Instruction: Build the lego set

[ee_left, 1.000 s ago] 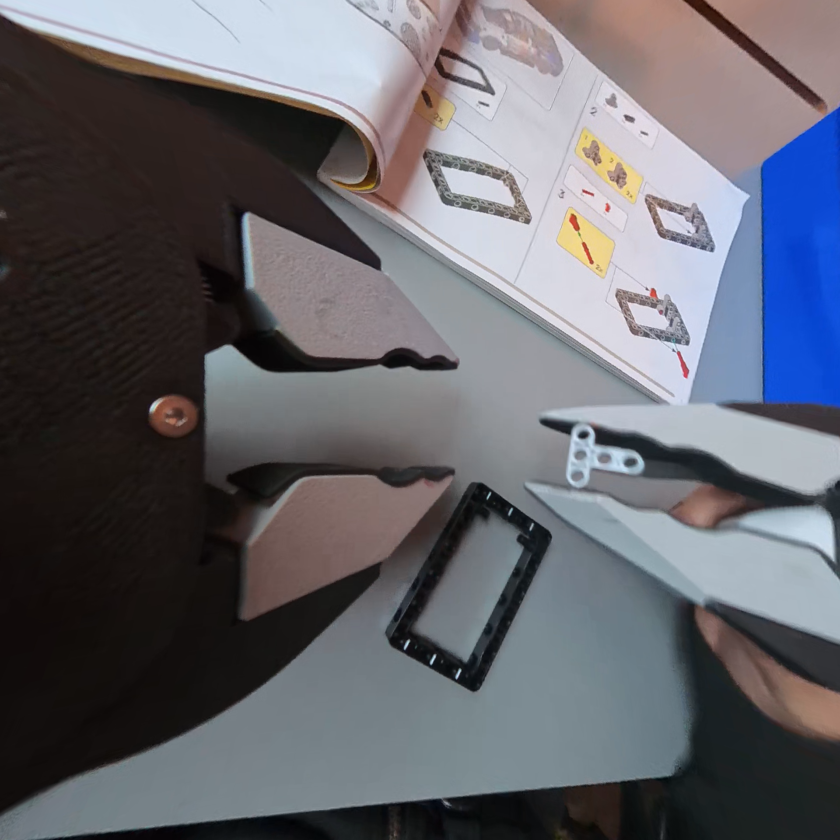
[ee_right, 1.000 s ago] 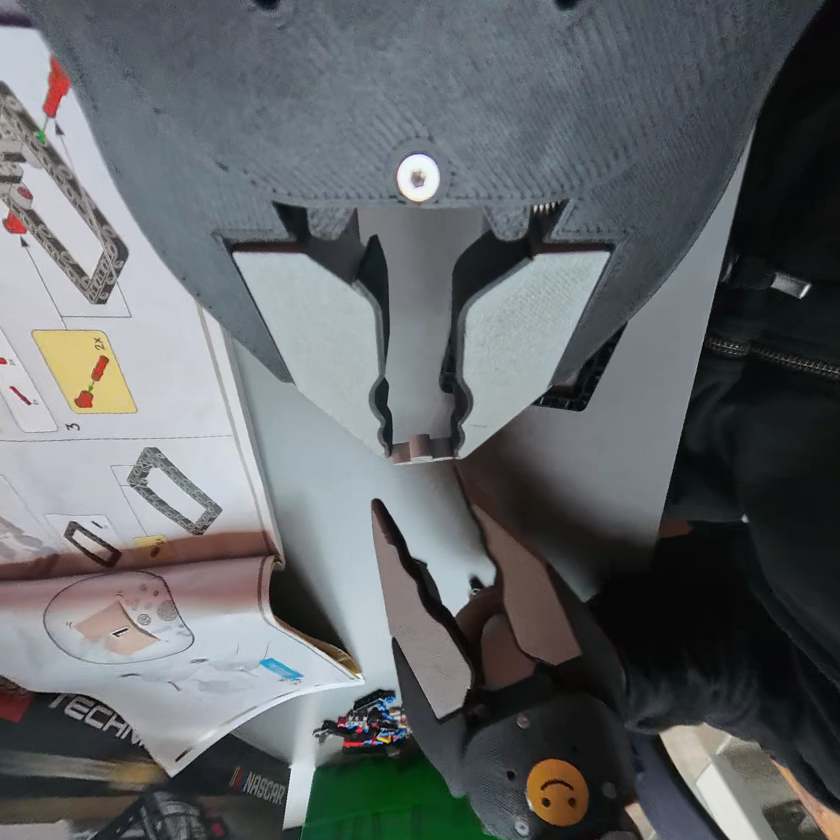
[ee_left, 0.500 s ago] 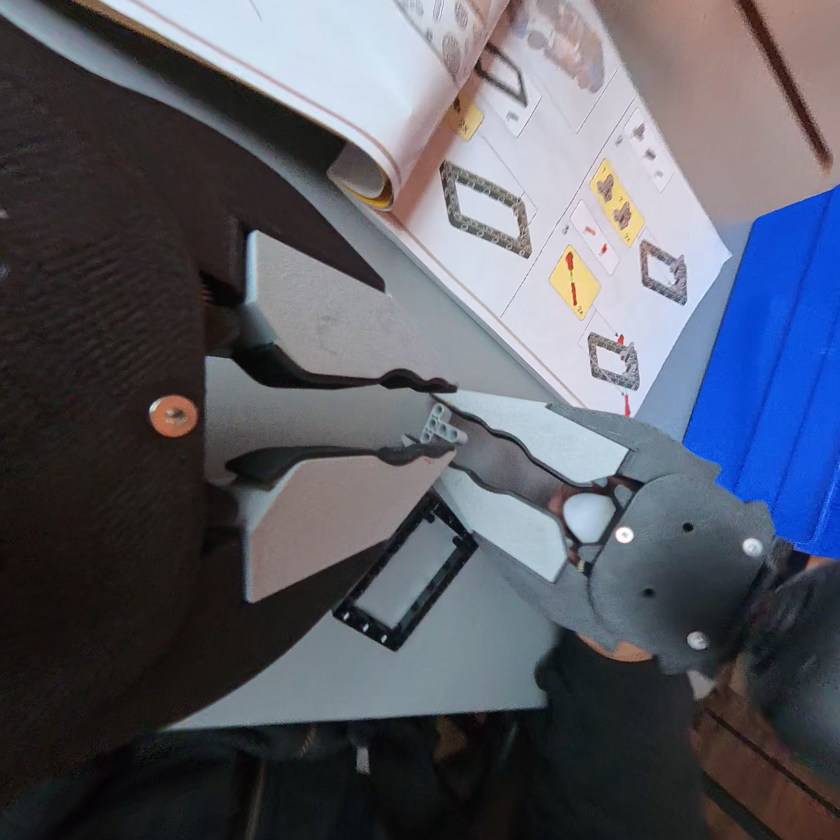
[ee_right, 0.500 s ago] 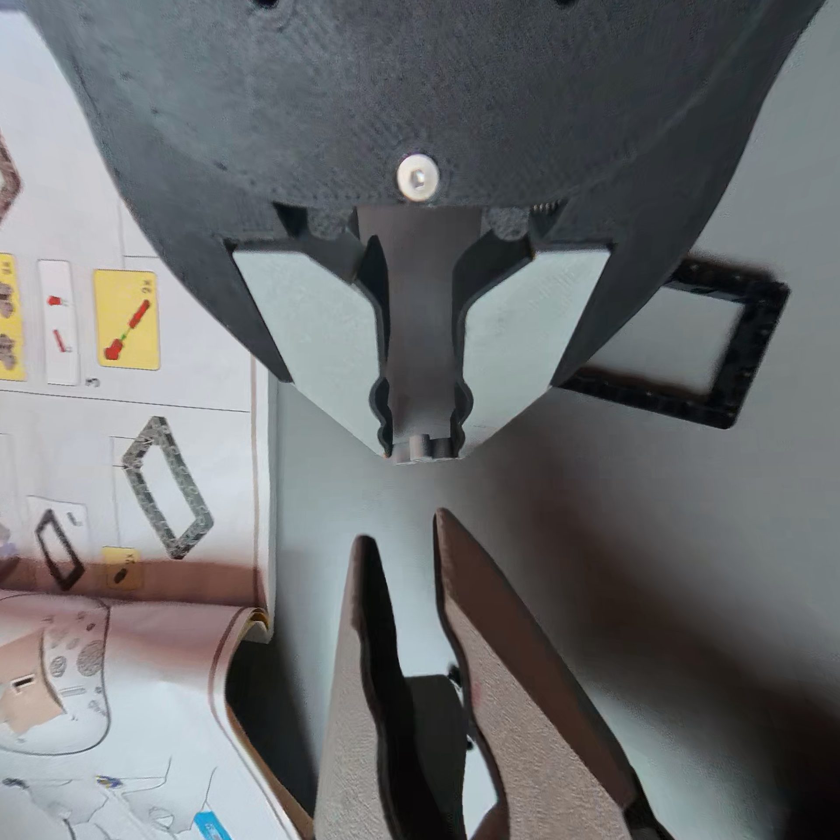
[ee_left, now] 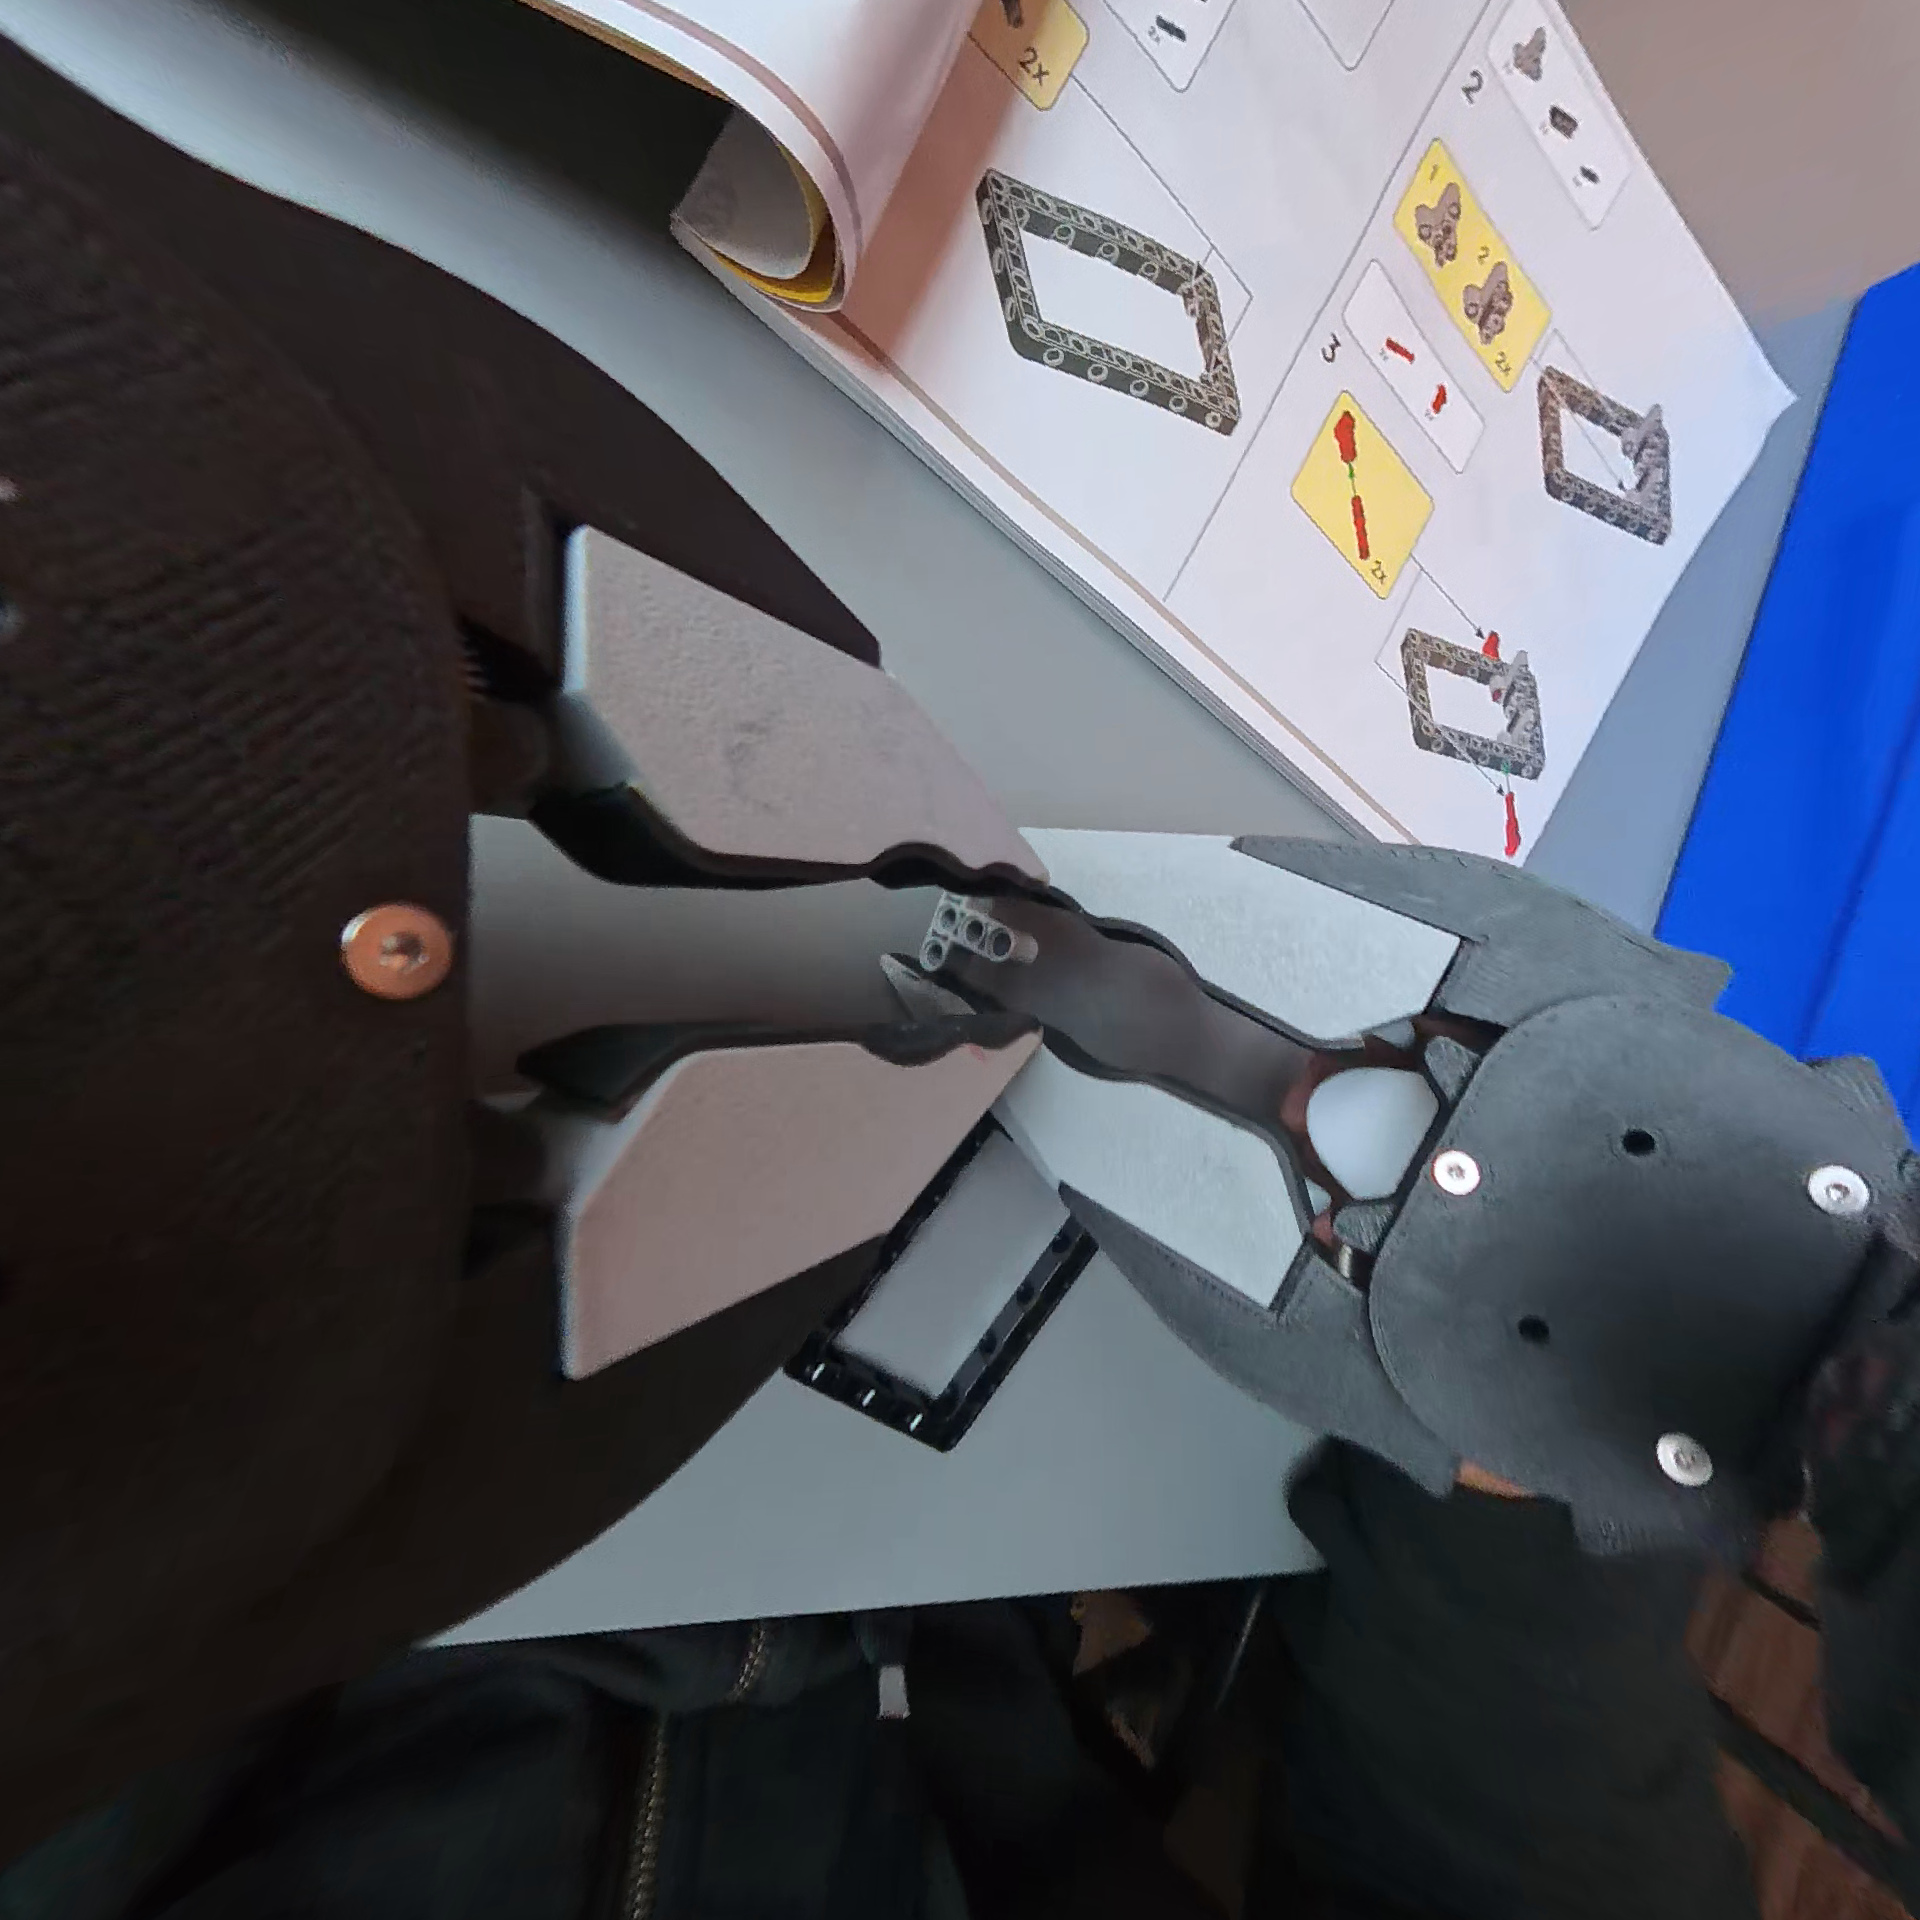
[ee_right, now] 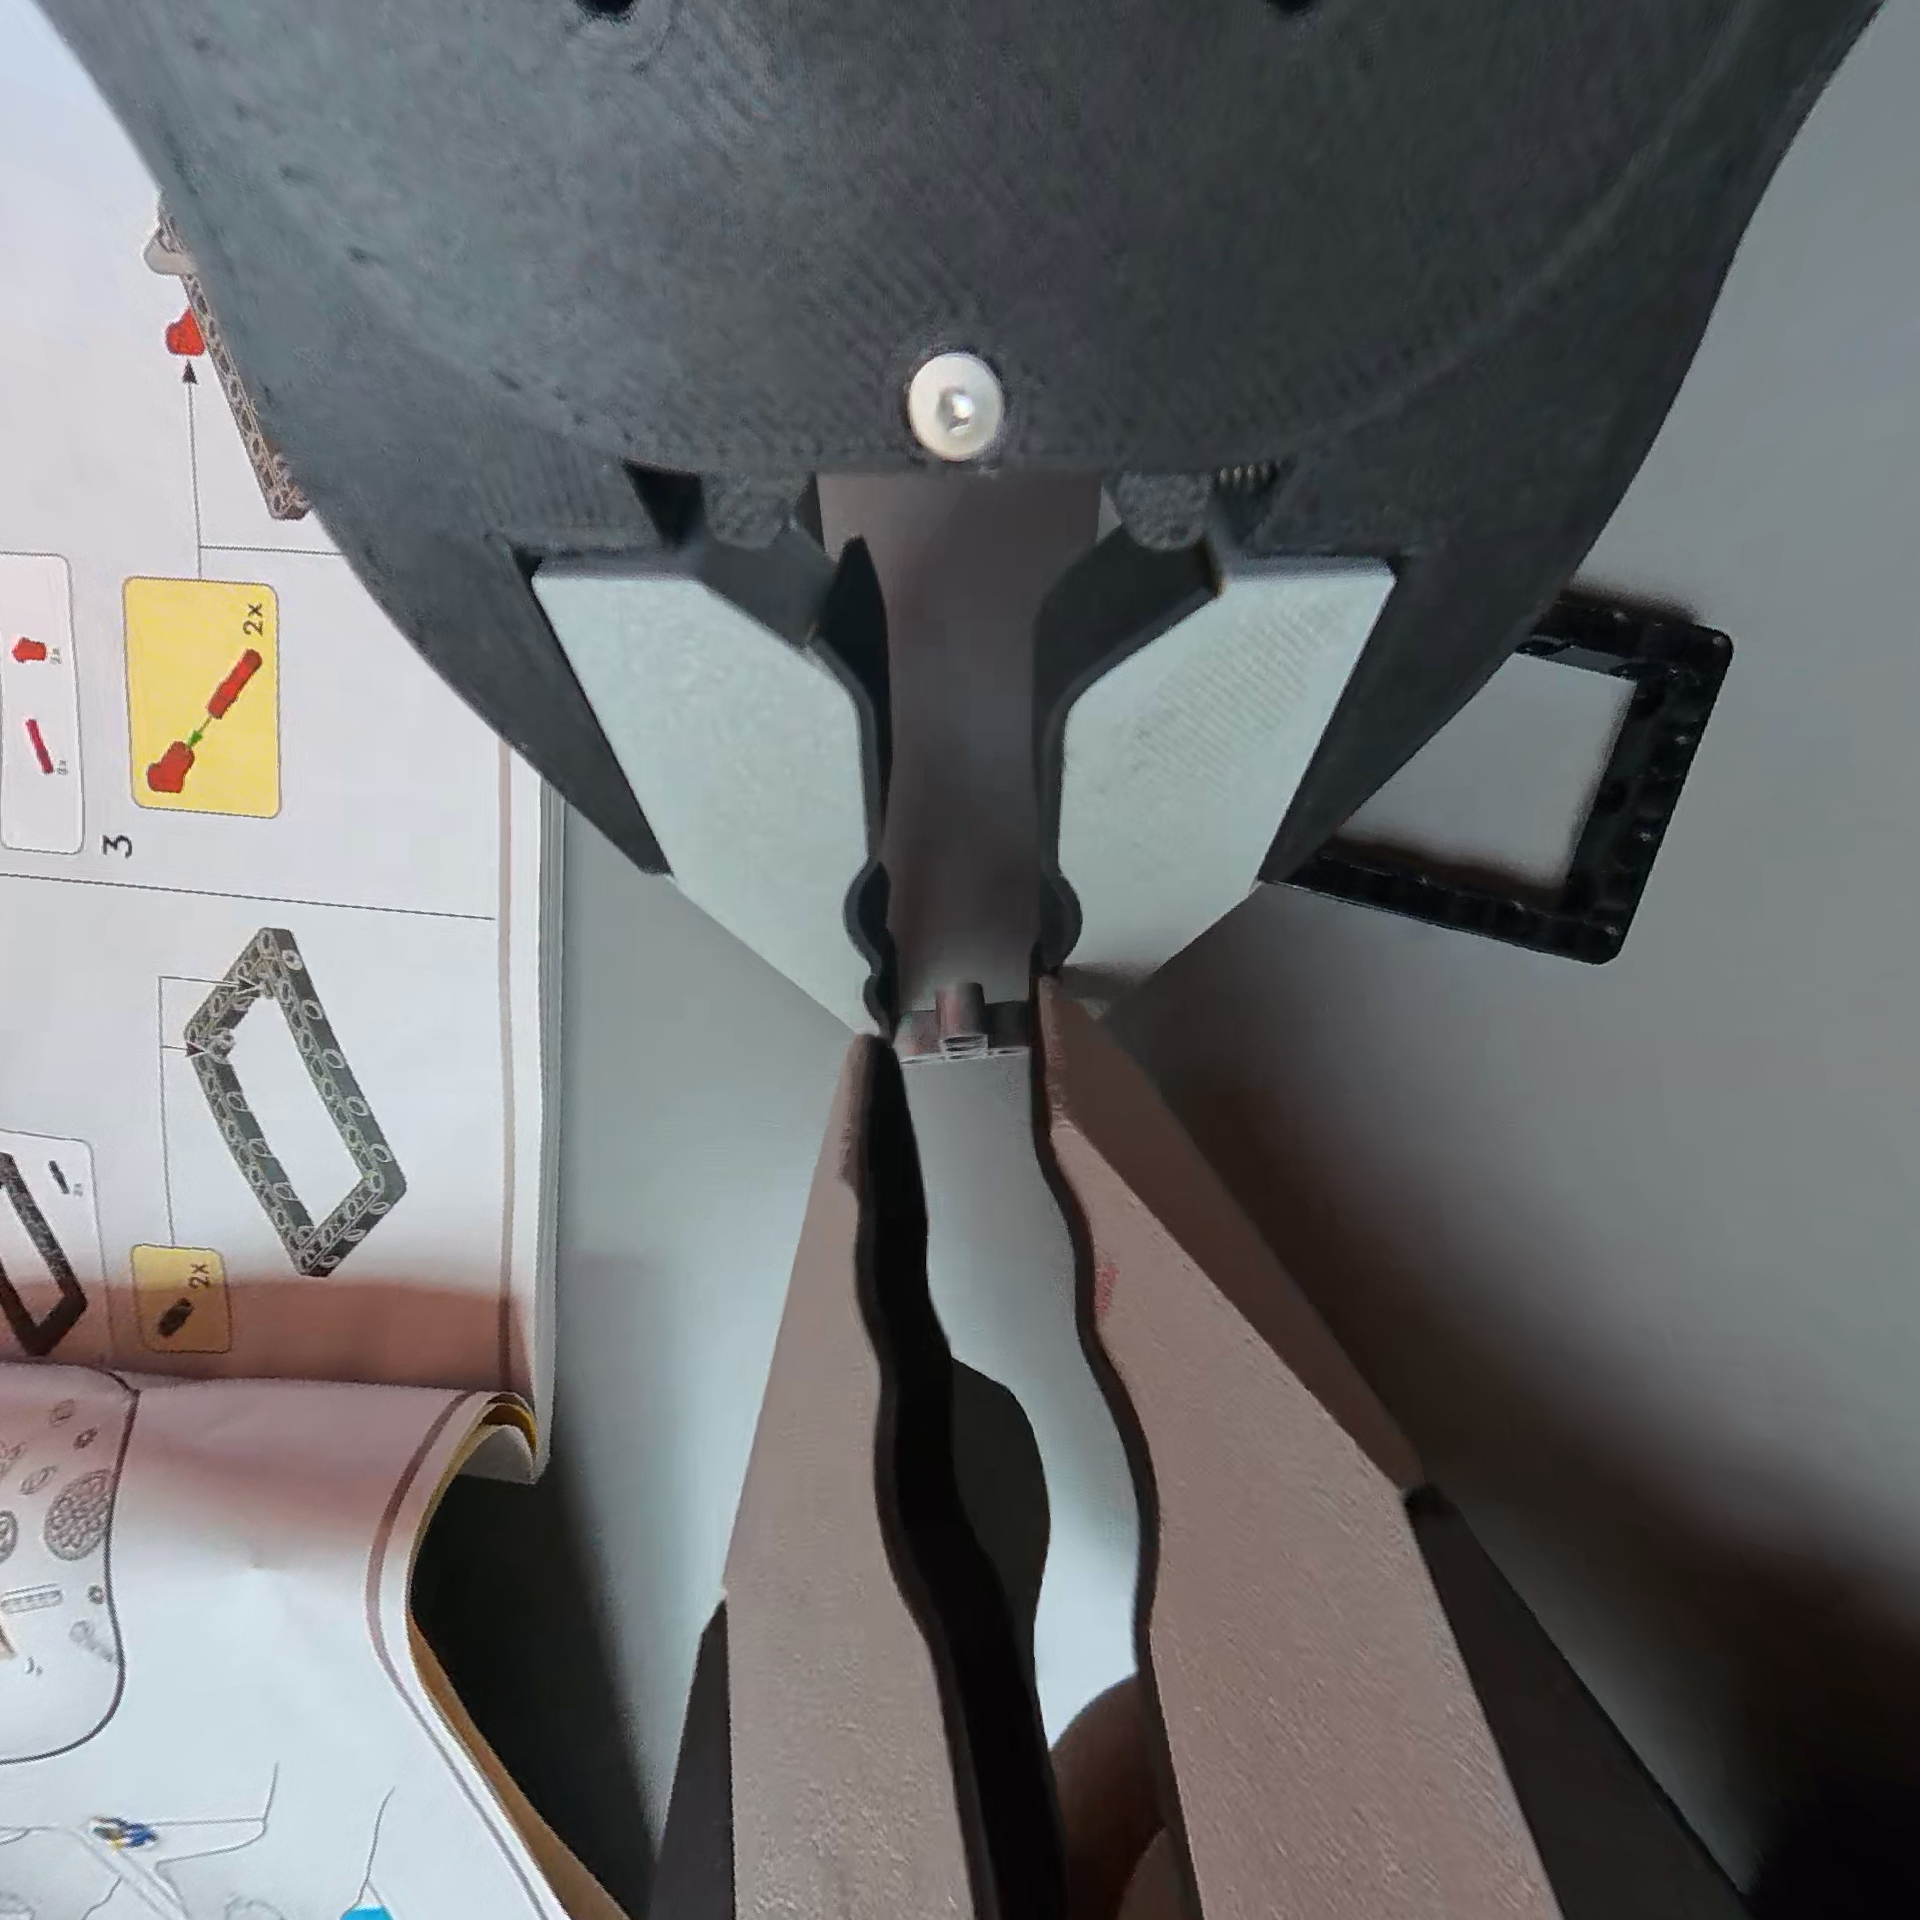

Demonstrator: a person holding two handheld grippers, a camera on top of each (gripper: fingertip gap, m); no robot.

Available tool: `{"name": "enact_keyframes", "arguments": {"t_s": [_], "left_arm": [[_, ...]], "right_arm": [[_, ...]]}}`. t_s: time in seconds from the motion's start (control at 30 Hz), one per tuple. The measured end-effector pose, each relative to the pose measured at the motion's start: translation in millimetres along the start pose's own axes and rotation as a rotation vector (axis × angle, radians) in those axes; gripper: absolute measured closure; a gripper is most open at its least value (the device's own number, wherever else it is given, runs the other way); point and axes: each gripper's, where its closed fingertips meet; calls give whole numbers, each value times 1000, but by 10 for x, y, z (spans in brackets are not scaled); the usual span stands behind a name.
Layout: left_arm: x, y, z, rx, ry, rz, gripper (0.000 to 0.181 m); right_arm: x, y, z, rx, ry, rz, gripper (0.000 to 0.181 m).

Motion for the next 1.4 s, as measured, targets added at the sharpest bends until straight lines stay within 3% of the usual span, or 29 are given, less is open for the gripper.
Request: {"name": "enact_keyframes", "arguments": {"t_s": [0.1,0.27,0.77,1.0,1.2,1.4], "left_arm": [[-21,-55,2,-4,-4,53,174],[-7,-23,26,15,-15,64,162],[55,-18,131,-62,22,46,157],[26,49,301,-82,124,-6,151],[348,89,219,-89,97,-119,150],[924,203,581,55,111,-284,149]], "right_arm": [[0,1,-1,2,1,3,159],[-1,43,-4,-5,-3,-30,159],[-22,76,-47,-2,-101,-92,158],[-11,64,-27,-2,-102,-82,153],[16,62,-13,-9,-112,-89,150],[124,-46,31,-64,-141,-75,146]]}}
Point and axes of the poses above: each gripper's, where its closed fingertips meet, x back along the fingers, z out of its underside, y = z × x across the jaws, and after that the axes turned 6 degrees about z, right-handed
